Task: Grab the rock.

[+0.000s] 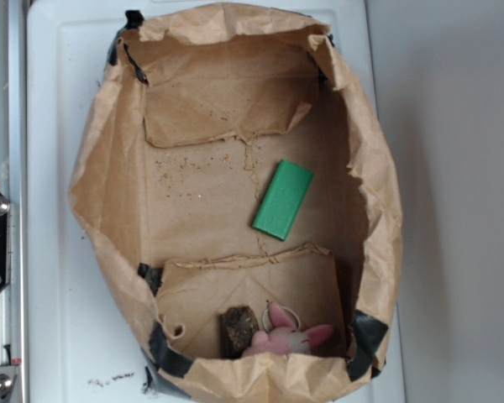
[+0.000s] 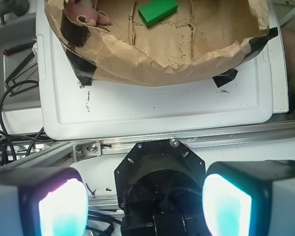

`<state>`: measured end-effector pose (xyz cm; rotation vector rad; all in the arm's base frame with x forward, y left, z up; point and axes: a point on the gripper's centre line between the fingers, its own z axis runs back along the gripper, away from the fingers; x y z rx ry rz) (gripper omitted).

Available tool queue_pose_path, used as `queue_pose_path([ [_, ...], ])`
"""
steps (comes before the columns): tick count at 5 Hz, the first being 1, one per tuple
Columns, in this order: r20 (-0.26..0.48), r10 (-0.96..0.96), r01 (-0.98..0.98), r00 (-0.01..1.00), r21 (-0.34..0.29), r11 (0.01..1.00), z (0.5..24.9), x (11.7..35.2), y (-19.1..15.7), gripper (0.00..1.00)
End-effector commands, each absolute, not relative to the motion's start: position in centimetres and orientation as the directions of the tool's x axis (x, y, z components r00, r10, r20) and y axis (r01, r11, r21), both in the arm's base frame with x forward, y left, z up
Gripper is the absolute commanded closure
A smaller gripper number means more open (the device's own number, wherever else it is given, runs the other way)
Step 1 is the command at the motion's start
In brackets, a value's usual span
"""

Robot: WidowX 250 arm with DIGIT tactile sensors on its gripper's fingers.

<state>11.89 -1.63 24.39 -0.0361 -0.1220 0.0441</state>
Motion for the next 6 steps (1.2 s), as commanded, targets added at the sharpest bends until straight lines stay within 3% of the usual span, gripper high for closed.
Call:
queue_pose_path([
  [1,0.121,0.046,-0.042,0.992,-0.039,0.998,24.4,11.9,-1.6,0.0],
  [2,0.131,0.024,-0.017,0.991,-0.055,0.998,22.9,16.9,-3.0,0.0],
  [4,0.144,0.121,-0.124,0.982,0.015,0.992,19.1,26.2,-3.4,0.0],
  [5,0.157,0.116,-0.126,0.981,0.058,0.99,16.8,29.3,-2.5,0.0],
  [6,0.17,0.035,-0.047,0.985,0.065,0.997,14.3,30.8,-0.6,0.0],
])
